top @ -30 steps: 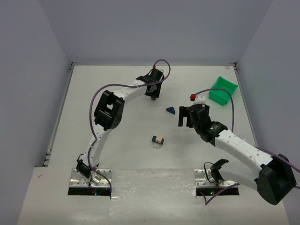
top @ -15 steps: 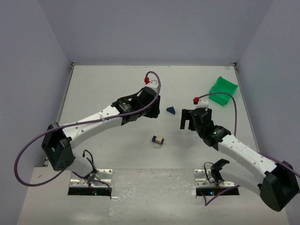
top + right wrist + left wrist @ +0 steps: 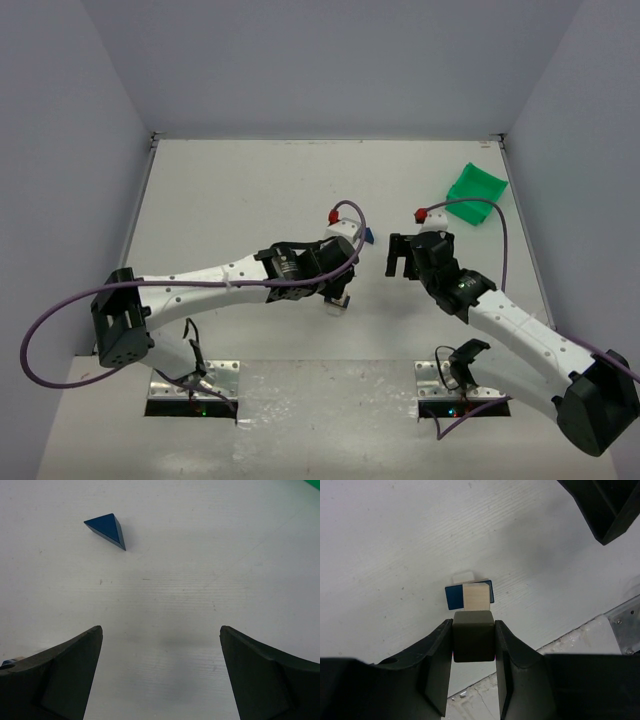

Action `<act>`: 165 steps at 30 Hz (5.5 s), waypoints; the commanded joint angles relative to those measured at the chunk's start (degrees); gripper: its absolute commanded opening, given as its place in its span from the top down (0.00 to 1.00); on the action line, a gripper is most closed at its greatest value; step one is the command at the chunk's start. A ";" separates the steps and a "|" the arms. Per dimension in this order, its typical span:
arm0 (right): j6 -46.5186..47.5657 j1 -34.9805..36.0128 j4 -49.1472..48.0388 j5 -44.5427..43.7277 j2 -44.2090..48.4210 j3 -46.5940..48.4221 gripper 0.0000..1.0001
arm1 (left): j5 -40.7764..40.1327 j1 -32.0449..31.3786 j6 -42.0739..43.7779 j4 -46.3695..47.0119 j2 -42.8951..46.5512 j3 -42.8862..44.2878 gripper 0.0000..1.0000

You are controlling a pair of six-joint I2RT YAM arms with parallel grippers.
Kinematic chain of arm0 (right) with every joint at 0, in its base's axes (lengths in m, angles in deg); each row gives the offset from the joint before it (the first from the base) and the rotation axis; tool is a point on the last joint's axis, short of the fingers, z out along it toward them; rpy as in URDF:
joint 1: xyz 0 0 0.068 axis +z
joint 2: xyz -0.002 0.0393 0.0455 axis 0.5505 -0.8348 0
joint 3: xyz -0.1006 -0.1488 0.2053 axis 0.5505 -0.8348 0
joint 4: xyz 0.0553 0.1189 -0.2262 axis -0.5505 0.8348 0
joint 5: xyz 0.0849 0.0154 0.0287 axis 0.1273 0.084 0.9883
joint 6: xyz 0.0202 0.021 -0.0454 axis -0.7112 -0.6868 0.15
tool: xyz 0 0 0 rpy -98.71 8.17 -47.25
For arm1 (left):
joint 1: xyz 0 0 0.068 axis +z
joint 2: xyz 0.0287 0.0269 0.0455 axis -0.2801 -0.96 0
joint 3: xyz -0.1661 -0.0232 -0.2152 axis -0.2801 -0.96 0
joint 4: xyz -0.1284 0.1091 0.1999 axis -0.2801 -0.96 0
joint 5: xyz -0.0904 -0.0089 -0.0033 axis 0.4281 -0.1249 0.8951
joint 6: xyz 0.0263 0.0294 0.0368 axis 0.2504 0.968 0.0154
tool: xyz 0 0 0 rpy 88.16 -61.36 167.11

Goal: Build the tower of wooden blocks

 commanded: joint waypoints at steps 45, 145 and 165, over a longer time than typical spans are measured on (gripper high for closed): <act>-1.63 -0.34 1.02 -2.71 -2.37 1.57 0.01 | -1.01 0.37 1.48 4.80 -10.40 3.65 1.00; -2.58 -0.26 3.13 -5.98 -2.69 2.43 0.01 | -2.41 0.83 0.09 3.04 -9.51 4.58 0.31; 10.71 -2.12 -6.62 15.54 -7.26 11.95 0.01 | 4.44 22.51 -3.22 7.28 6.30 7.43 0.00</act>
